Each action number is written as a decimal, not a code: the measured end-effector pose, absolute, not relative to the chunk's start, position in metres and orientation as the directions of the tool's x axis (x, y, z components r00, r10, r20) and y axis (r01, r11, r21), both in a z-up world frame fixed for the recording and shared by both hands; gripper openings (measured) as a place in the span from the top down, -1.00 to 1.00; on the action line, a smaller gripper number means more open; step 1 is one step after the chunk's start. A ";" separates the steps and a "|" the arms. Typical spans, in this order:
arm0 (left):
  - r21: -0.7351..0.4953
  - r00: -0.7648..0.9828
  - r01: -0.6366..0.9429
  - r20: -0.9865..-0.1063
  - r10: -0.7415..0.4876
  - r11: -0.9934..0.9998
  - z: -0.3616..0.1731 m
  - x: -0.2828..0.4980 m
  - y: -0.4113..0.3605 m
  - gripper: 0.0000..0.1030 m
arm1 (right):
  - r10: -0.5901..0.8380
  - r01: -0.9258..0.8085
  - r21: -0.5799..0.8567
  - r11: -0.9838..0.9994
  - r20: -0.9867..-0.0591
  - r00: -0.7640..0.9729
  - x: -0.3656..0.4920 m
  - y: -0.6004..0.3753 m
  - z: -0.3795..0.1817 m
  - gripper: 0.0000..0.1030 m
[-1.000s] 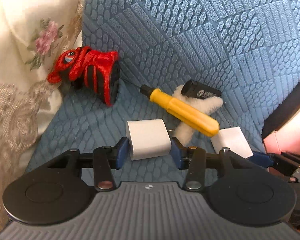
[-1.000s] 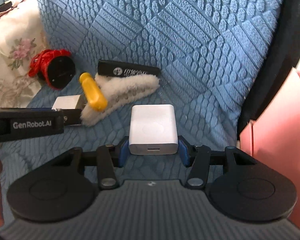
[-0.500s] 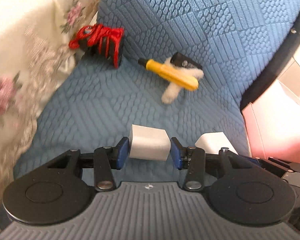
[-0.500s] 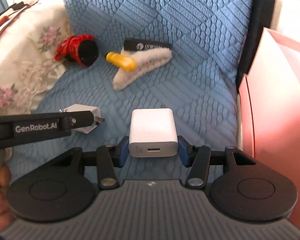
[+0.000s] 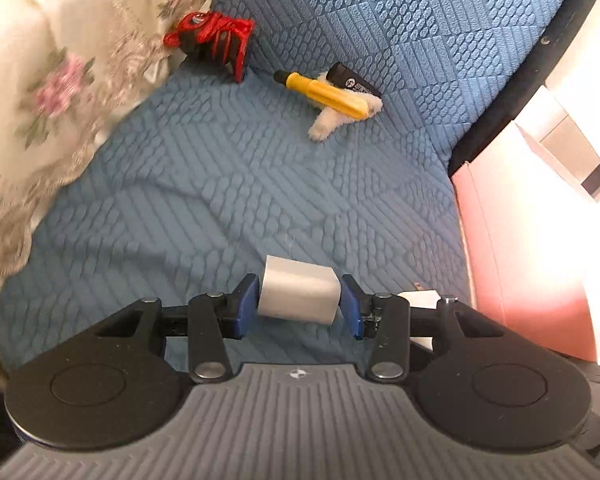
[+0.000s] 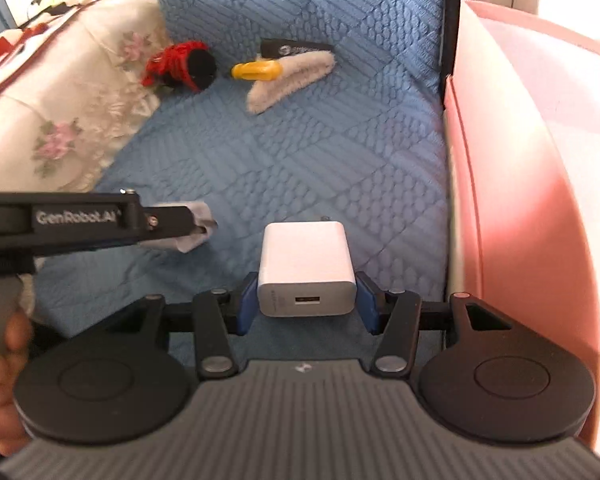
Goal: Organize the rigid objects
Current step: 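Lift both held white chargers and carry them toward the pink box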
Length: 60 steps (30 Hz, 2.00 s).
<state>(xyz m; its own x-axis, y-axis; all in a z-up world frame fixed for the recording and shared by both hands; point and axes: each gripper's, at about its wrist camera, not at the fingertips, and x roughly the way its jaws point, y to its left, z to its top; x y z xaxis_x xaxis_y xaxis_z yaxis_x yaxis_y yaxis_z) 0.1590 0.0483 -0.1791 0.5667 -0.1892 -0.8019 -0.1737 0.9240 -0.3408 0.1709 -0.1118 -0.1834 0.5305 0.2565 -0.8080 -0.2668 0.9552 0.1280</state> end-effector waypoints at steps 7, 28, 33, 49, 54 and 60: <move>-0.351 0.532 -0.192 -0.822 -0.204 0.916 -0.177 0.151 0.048 0.03 | 0.242 -0.282 0.097 0.954 -0.805 0.541 0.147 -0.107 -0.186 -0.04; -0.373 0.504 -0.193 -0.831 -0.234 0.907 -0.179 0.147 0.039 -0.08 | 0.248 -0.299 0.078 0.951 -0.770 0.588 0.132 -0.114 -0.189 -0.11; -0.362 0.507 -0.200 -0.833 -0.219 0.911 -0.184 0.144 0.040 -0.08 | 0.236 -0.305 0.058 0.951 -0.772 0.590 0.137 -0.110 -0.196 -0.10; -0.370 0.527 -0.170 -0.817 -0.233 0.913 -0.186 0.153 0.040 -0.07 | 0.200 -0.290 0.026 0.957 -0.784 0.588 0.146 -0.101 -0.202 -0.04; -0.343 0.529 -0.161 -0.822 -0.212 0.926 -0.188 0.156 0.038 -0.05 | 0.202 -0.280 0.045 0.959 -0.799 0.566 0.149 -0.106 -0.202 -0.04; -0.320 0.535 -0.156 -0.823 -0.193 0.934 -0.190 0.158 0.036 -0.02 | 0.195 -0.324 0.006 0.946 -0.809 0.555 0.151 -0.103 -0.204 -0.03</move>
<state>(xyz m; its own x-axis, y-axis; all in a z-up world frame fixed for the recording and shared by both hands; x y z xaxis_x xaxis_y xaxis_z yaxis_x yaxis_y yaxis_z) 0.1578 0.0361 -0.1900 0.5347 -0.1928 -0.8227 -0.1560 0.9344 -0.3203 0.1505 -0.1032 -0.2037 0.5551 0.1953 -0.8086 -0.3235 0.9462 0.0064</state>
